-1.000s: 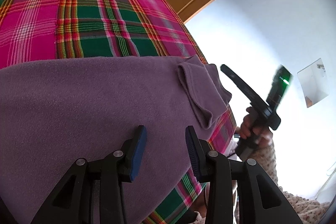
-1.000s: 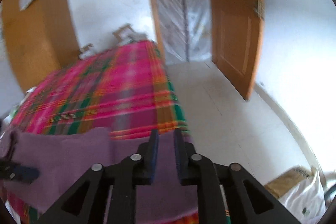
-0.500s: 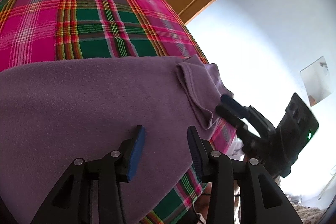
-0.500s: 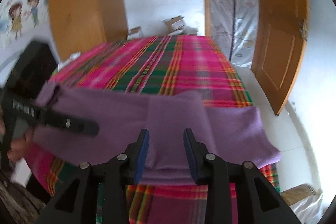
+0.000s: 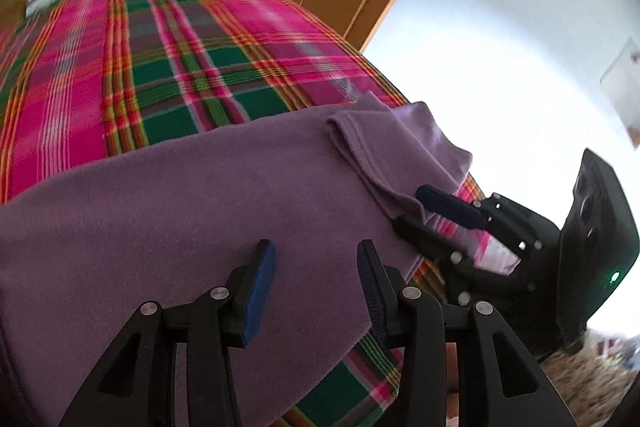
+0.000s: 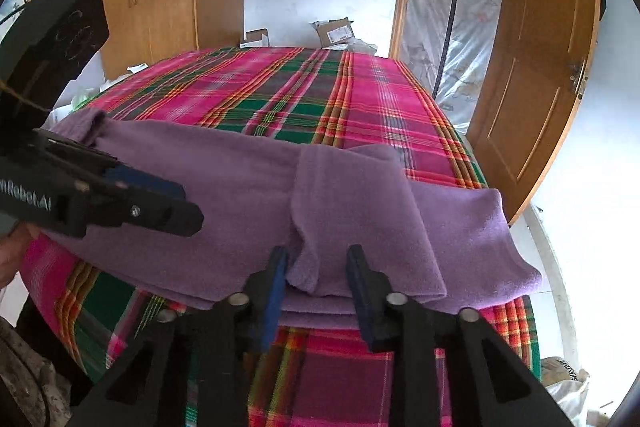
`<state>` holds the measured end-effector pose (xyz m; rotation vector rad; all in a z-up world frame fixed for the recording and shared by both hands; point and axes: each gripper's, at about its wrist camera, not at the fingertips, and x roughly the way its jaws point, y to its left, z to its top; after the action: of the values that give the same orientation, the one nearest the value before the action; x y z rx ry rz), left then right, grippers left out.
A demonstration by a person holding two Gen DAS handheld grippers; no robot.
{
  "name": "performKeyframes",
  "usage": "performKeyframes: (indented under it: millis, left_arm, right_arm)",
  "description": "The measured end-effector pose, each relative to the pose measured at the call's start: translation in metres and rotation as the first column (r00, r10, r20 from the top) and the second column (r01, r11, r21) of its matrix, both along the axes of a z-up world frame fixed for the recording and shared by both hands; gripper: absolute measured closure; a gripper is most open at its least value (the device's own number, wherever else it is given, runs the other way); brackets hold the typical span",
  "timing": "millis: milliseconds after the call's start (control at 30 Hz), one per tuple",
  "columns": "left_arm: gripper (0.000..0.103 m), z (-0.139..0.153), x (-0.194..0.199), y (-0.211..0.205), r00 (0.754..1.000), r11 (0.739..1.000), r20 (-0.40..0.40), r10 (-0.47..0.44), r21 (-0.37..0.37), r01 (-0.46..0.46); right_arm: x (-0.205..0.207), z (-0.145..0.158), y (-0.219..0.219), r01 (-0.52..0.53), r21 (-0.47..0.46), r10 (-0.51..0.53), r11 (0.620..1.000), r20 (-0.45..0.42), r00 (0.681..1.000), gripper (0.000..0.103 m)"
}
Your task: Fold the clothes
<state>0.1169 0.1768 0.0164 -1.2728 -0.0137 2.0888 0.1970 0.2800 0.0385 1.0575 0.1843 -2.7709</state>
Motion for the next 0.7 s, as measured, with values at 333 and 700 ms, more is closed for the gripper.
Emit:
performKeyframes:
  millis: [333, 700]
  left_arm:
    - [0.057, 0.003, 0.005, 0.009, 0.999, 0.999, -0.049, 0.0, -0.037, -0.002]
    - [0.057, 0.0, 0.012, 0.027, 0.991, 0.993, -0.102, -0.089, -0.09, 0.08]
  right_arm:
    - [-0.001, 0.024, 0.044, 0.097, -0.12, -0.106, 0.988, -0.064, 0.992, 0.098]
    - [-0.009, 0.033, 0.119, 0.255, -0.261, -0.278, 0.931, -0.054, 0.959, 0.098]
